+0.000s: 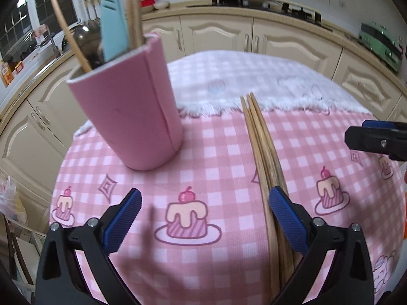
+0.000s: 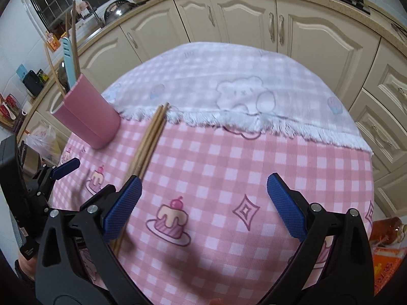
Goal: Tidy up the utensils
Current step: 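Move both open grippers back down to the chopstick bundle, then close the left and right grippers on one chopstick each, then lift both chopsticks over the pink cup and open both grippers to drop them, then move both open grippers back to the remaining chopsticks on the cloth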
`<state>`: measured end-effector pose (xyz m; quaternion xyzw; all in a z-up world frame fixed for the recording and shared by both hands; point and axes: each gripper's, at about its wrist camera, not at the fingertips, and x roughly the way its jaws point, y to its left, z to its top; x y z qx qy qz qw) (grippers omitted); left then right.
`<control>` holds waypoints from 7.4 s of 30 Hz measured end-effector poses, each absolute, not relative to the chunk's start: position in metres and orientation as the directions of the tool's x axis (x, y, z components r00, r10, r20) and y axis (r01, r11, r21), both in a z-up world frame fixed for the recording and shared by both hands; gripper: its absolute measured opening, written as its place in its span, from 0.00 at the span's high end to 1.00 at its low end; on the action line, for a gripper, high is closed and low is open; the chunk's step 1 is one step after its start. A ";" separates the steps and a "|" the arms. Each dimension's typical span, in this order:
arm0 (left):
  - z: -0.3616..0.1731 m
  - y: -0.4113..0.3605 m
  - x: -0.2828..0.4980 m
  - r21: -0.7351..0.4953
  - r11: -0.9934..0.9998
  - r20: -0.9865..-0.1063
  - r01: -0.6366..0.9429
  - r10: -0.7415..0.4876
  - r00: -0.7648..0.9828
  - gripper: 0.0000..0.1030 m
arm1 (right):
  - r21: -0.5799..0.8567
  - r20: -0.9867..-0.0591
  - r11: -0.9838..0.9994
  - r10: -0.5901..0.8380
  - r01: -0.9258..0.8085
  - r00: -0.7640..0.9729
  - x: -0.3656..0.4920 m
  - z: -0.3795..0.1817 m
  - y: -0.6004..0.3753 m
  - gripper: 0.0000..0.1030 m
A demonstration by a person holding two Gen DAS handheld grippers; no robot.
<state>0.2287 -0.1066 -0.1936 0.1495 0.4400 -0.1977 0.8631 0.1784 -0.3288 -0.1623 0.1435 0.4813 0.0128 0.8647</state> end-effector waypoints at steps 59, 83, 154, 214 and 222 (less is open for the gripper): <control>-0.201 -0.123 0.273 0.051 0.800 -0.885 0.598 -0.242 0.399 0.43 | 0.001 -0.935 1.000 0.003 -0.006 0.354 0.235 -0.188 -0.260 0.48; -0.120 -0.060 0.225 -0.158 0.843 -0.659 0.514 -0.478 0.582 0.95 | 0.456 -0.622 0.880 0.423 -0.135 0.658 0.177 -0.120 -0.303 0.95; -0.014 0.001 0.270 -0.166 0.946 -0.295 0.279 -0.318 0.901 0.07 | 0.391 -0.332 0.905 0.309 -0.168 0.891 0.263 -0.024 -0.252 0.06; -0.155 -0.059 0.220 0.031 0.925 -0.762 0.378 -0.223 0.608 0.05 | 0.071 -0.889 0.997 0.082 -0.042 0.450 0.202 -0.192 -0.240 0.06; -0.170 -0.081 0.226 0.053 0.890 -0.797 0.453 -0.235 0.556 0.05 | 0.010 -0.913 0.999 0.023 -0.034 0.408 0.205 -0.195 -0.252 0.06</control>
